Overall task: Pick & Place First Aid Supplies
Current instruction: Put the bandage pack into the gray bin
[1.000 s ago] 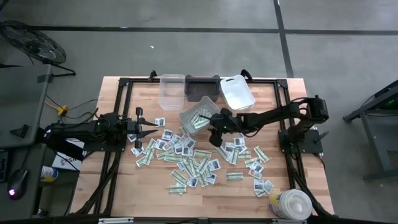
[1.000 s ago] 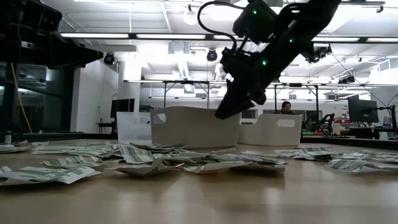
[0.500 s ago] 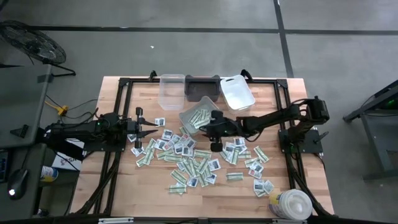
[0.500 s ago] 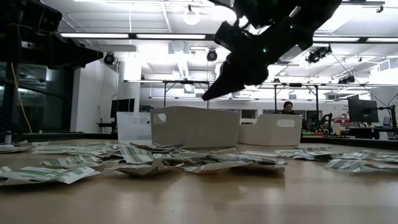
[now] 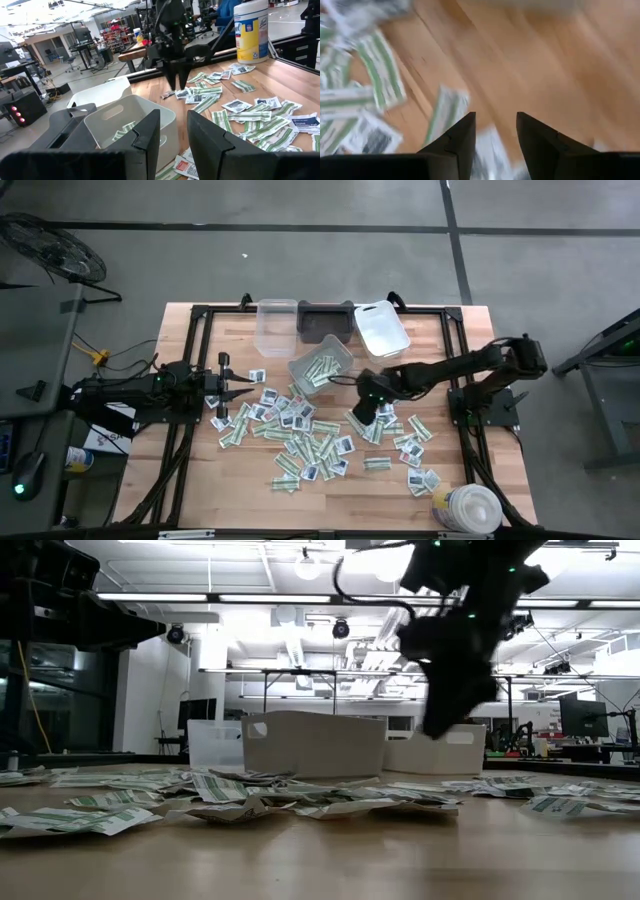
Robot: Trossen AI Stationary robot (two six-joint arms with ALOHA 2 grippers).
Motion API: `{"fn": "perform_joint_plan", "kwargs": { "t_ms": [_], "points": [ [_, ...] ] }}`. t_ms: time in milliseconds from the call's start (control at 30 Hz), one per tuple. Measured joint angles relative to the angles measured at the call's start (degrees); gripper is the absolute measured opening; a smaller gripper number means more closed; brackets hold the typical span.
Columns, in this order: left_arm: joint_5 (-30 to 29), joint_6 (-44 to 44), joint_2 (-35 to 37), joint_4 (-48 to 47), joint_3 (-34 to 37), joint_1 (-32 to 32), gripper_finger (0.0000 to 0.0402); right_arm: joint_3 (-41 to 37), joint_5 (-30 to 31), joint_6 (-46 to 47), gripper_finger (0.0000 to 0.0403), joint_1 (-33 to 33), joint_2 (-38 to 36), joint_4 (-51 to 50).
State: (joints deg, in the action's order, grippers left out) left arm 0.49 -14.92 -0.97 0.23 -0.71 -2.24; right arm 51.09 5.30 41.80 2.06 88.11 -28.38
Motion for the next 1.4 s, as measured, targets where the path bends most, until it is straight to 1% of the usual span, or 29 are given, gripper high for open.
{"fn": "perform_joint_plan", "kwargs": {
  "t_ms": [133,200,267,367,500,733,867,1033,1400],
  "points": [
    [0.0,0.0,0.0,0.0,0.0,0.0,0.0096,-0.5,-4.6,11.3,0.0135,0.5,-2.2,-8.9],
    [0.0,0.0,0.0,0.0,0.0,0.0,0.0096,-1.9,-6.5,14.6,0.0135,1.2,-3.1,-10.8],
    [0.0,0.0,0.0,0.0,0.0,0.0,0.0096,-4.2,-7.9,17.2,0.0135,2.0,-4.2,-9.9],
    [0.0,0.0,0.0,0.0,0.0,0.0,0.0096,-8.5,-9.6,20.6,0.0135,3.0,-6.2,-6.1],
    [0.0,0.0,0.0,0.0,0.0,0.0,0.0096,-12.6,-9.2,24.0,0.0135,4.0,-9.1,-1.8],
    [0.0,0.0,0.0,0.0,0.0,0.0,0.0096,-17.7,-8.8,24.2,0.0135,4.1,-9.9,6.4],
    [0.0,0.0,0.0,0.0,0.0,0.0,0.0096,-18.7,-7.5,24.0,0.0135,4.1,-9.9,8.8],
    [0.0,0.0,0.0,0.0,0.0,0.0,0.0096,-20.2,-7.4,23.3,0.0135,4.5,-9.9,13.0],
    [0.0,0.0,0.0,0.0,0.0,0.0,0.0096,-20.3,-7.1,21.2,0.0135,6.3,-9.9,12.8]
  ]
}}
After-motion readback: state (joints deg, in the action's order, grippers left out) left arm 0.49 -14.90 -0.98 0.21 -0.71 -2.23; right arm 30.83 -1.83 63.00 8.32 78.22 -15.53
